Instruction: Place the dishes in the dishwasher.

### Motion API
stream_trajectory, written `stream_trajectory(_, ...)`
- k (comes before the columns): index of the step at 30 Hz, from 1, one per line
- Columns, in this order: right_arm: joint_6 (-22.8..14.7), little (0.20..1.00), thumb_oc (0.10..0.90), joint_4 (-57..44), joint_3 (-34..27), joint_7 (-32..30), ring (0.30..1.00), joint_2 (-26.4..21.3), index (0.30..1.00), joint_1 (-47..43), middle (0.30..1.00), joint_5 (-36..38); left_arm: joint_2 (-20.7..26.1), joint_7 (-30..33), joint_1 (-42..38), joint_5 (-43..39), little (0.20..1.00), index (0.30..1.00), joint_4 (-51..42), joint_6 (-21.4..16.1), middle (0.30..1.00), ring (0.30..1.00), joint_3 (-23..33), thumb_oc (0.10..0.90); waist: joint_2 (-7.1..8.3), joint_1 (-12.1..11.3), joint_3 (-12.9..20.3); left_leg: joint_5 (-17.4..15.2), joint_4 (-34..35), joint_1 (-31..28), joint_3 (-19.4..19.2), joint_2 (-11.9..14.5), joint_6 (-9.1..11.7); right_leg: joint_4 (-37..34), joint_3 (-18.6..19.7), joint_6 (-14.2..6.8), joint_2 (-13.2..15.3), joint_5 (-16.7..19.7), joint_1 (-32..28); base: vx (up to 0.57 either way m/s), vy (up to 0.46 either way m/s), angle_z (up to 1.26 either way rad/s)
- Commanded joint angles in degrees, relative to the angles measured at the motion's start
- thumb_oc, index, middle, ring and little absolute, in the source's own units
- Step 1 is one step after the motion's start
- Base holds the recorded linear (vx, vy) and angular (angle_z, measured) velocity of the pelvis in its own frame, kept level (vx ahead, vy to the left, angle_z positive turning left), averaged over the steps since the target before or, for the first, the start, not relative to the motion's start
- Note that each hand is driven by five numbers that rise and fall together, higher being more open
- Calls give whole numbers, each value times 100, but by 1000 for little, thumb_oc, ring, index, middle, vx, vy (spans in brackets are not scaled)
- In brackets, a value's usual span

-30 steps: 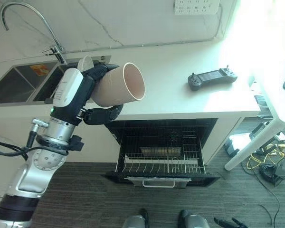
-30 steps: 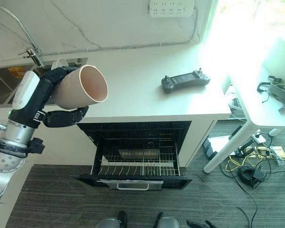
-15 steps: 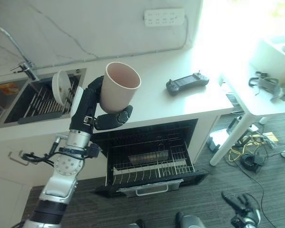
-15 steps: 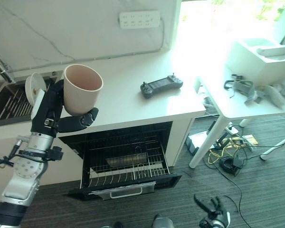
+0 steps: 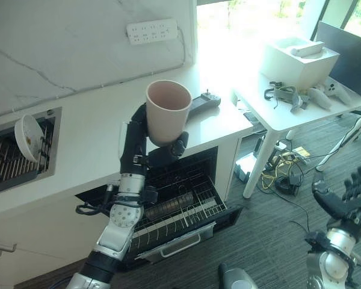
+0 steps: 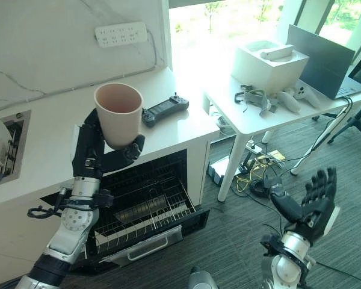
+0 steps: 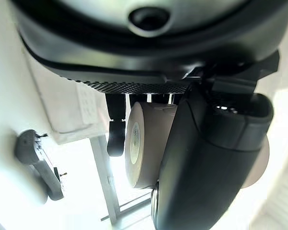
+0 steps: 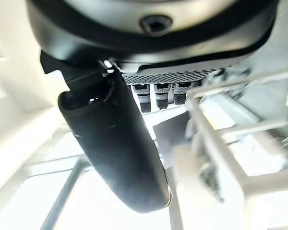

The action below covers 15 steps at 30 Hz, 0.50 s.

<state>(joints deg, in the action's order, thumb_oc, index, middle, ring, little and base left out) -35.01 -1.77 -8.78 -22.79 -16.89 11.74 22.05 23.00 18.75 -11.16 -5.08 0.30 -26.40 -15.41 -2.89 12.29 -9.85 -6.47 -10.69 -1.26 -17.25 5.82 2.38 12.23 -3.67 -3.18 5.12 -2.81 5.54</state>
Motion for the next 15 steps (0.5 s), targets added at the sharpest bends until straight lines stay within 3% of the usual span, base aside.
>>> stream_trajectory(1,-578,900,800,-540,-17,1048,900,-463,900,-568,900,251,2,478,-776,282,300,300,-292,-539,300,300,287,400,20,-147,71,-1092,-649,121,321,35,-303,496,-536,-399,397,-1099,-328,0,0,0)
stream_trajectory(5,-578,900,800,-540,-17,1048,900,-463,900,-568,900,251,1,478,-776,282,300,300,-292,-539,300,300,287,400,20,-147,71,-1092,-649,121,321,35,-303,496,-536,-399,397,-1099,-328,18,-6,1)
stream_trajectory(6,-178,900,800,-1323,798,2201,900,-661,900,-1105,900,777,13,504,-790,255,300,300,-389,-366,300,300,281,400,-3,-342,184,-1066,-649,161,360,43,-261,496,-562,-375,401,-1136,-327,81,-32,3)
stream_trajectory(15,385,900,800,-1477,1607,2875,900,-764,900,-1529,900,1446,-61,723,-482,403,300,300,-429,-306,300,300,213,400,140,-659,286,-963,-649,239,471,73,-212,496,-631,-323,381,-1098,-326,9,-65,2)
